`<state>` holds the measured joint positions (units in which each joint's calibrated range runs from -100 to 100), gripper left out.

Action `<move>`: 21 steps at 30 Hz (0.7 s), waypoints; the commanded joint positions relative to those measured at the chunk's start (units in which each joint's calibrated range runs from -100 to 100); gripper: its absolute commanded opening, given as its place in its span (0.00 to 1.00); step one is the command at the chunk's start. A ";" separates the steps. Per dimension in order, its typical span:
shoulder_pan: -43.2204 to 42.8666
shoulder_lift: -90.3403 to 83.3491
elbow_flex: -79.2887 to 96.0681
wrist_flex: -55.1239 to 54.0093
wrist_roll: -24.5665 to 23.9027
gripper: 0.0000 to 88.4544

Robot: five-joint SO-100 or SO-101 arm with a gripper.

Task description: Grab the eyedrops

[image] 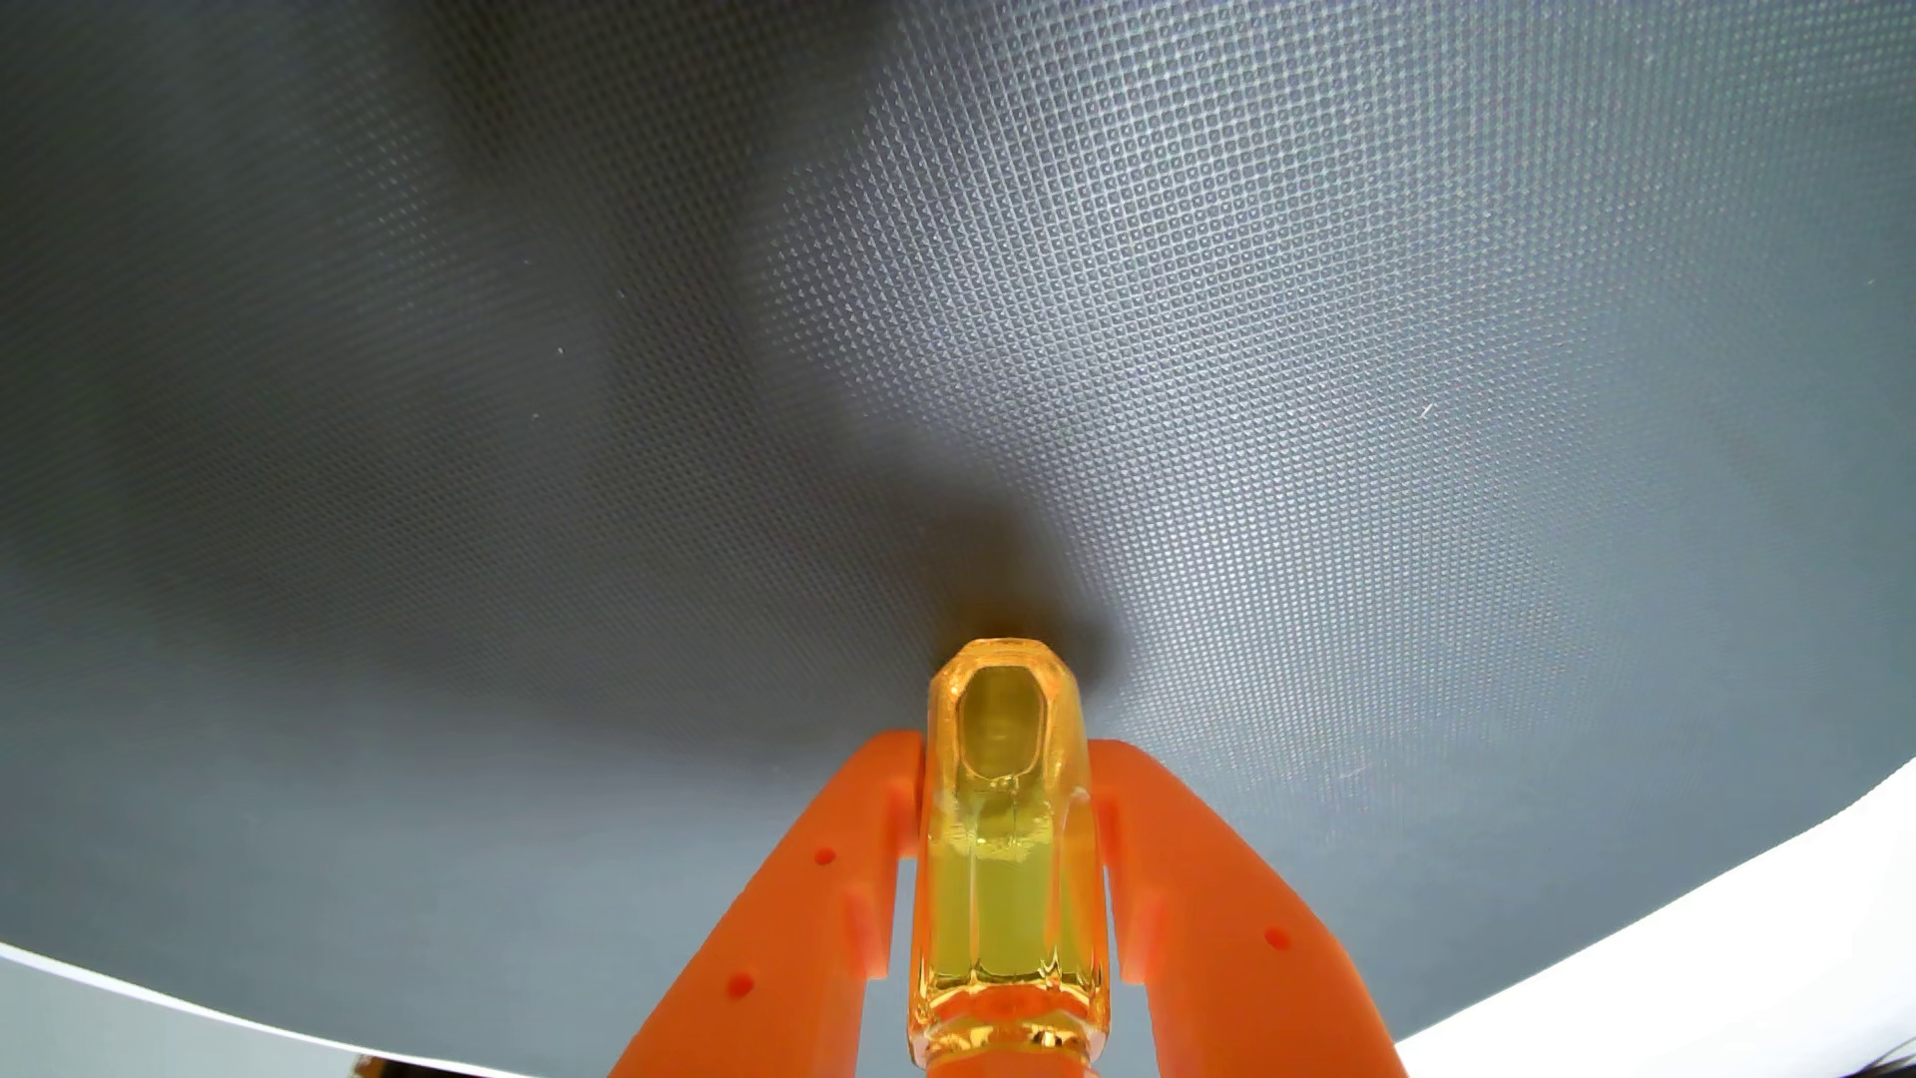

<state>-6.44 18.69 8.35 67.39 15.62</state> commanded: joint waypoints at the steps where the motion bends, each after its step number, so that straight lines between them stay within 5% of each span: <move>1: -0.04 -0.39 -2.63 0.07 -0.20 0.01; 12: 0.29 -1.41 -6.15 1.97 -0.67 0.01; 21: 1.12 -1.33 -18.03 14.00 -0.83 0.01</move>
<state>-6.29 18.78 -5.28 77.94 15.09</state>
